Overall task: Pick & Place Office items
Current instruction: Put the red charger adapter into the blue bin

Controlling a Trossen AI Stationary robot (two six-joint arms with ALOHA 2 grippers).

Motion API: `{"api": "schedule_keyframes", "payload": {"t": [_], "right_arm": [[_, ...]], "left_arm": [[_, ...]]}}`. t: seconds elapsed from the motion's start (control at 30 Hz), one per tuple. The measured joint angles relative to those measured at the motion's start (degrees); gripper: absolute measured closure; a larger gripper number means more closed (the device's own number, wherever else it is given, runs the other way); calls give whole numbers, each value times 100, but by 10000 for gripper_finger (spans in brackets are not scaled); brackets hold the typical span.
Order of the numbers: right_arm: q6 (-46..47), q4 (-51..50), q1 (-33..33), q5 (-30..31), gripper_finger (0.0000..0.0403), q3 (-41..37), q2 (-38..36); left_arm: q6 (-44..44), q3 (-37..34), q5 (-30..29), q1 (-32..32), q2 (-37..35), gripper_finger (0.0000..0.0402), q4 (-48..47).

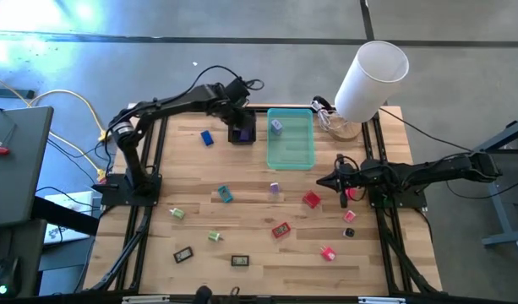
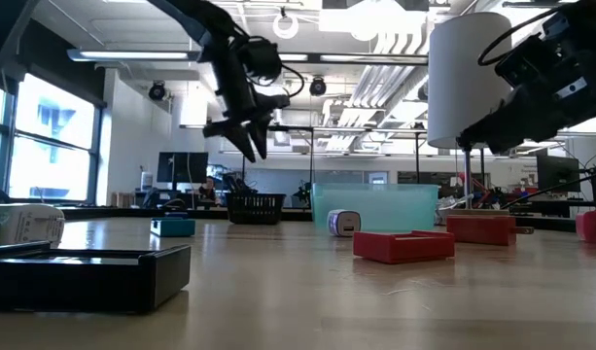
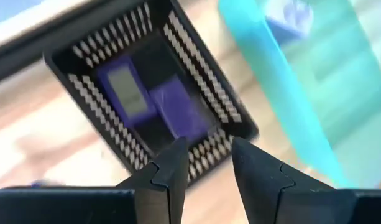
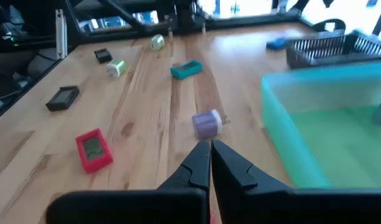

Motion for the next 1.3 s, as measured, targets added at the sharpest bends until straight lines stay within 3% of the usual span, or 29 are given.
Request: {"api": "schedule_keyframes", "payload": {"t": [0.2,0.27,0.47,0.73,0.87,1.07,1.3], "right_arm": [[-320,316,2,350,389,78,0],[-590,66,57,732,372,261,-2],[-944,-1063,391,2127,285,1075,288],[-594,-3609,946,2688,178,2479,1208],[503,-4483,1160,2623,162,3120,1937],[1744,-5735,1297,1992,160,3866,2977],[3310,-5690,1325,983,160,4068,3731]], "left_arm": [[188,0,-485,-535,-205,282,-977],[122,0,-683,-761,-223,282,-1378],[-305,-2,-1469,-1736,-223,282,-2475],[-1295,-7,-2691,-3085,-223,282,-3453],[-1733,-11,-2739,-3669,-223,282,-3764],[-1791,-11,-2201,-4242,-223,282,-3794],[-2112,-11,-2056,-4840,-223,282,-3406]]}}
